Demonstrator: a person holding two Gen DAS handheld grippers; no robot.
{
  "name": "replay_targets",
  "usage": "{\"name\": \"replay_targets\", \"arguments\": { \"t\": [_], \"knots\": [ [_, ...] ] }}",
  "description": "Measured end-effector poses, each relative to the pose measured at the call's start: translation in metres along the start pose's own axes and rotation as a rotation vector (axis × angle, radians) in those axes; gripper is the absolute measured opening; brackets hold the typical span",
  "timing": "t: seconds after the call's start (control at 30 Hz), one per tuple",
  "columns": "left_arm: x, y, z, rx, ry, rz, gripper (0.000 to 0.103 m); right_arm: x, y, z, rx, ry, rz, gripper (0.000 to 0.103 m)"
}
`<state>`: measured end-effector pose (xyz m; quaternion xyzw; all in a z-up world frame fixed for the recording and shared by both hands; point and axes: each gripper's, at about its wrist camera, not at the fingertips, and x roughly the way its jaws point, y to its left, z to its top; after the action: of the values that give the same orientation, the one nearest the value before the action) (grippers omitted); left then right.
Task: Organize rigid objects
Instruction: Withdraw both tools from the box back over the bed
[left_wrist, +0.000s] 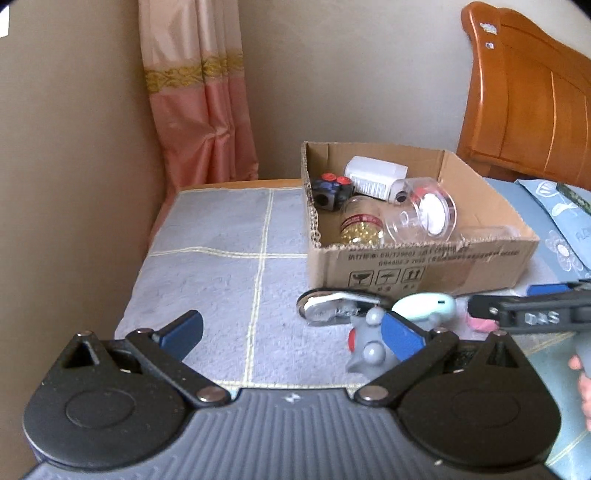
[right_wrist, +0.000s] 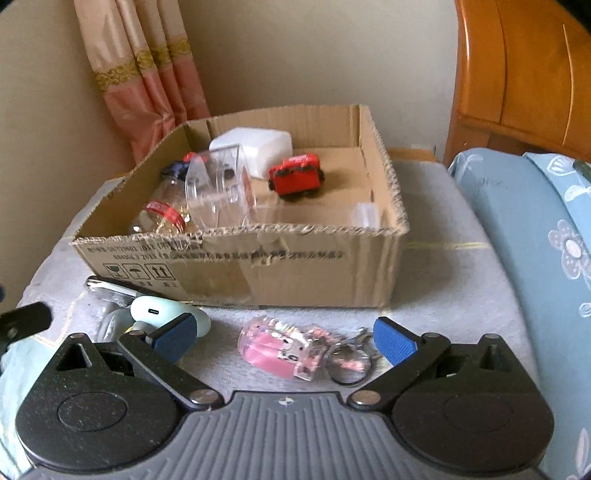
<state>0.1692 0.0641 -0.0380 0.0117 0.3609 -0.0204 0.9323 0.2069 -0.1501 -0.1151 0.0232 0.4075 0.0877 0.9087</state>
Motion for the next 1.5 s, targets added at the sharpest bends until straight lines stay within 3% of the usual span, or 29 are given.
{"name": "replay_targets", "arguments": {
  "t": [0.3, 0.47, 0.7, 1.07, 1.23, 1.4, 1.5],
  "knots": [
    [-0.015, -0.005, -0.004, 0.000, -0.001, -0.008, 0.102, 0.024, -0.007, -0.010, -0.001, 0.032, -0.109, 0.103],
    [-0.030, -0.009, -0.004, -0.010, -0.010, -0.007, 0.102, 0.014, -0.020, -0.022, 0.020, 0.011, -0.113, 0.103],
    [-0.045, -0.018, -0.011, -0.018, -0.011, -0.011, 0.102, 0.000, -0.024, -0.041, -0.050, 0.005, -0.132, 0.103],
    [0.003, -0.043, -0.039, -0.045, 0.130, -0.085, 0.102, -0.008, -0.036, -0.048, -0.088, -0.005, -0.092, 0.103],
    [0.030, -0.049, -0.052, -0.058, 0.204, -0.081, 0.102, -0.008, -0.038, -0.047, -0.103, 0.001, -0.077, 0.103],
    [0.037, -0.062, -0.055, 0.006, 0.158, -0.028, 0.102, -0.008, -0.042, -0.048, -0.130, -0.009, -0.052, 0.103],
    [0.038, -0.068, -0.056, 0.029, 0.121, -0.052, 0.102, -0.008, -0.045, -0.049, -0.145, -0.014, -0.037, 0.103]
  ]
}}
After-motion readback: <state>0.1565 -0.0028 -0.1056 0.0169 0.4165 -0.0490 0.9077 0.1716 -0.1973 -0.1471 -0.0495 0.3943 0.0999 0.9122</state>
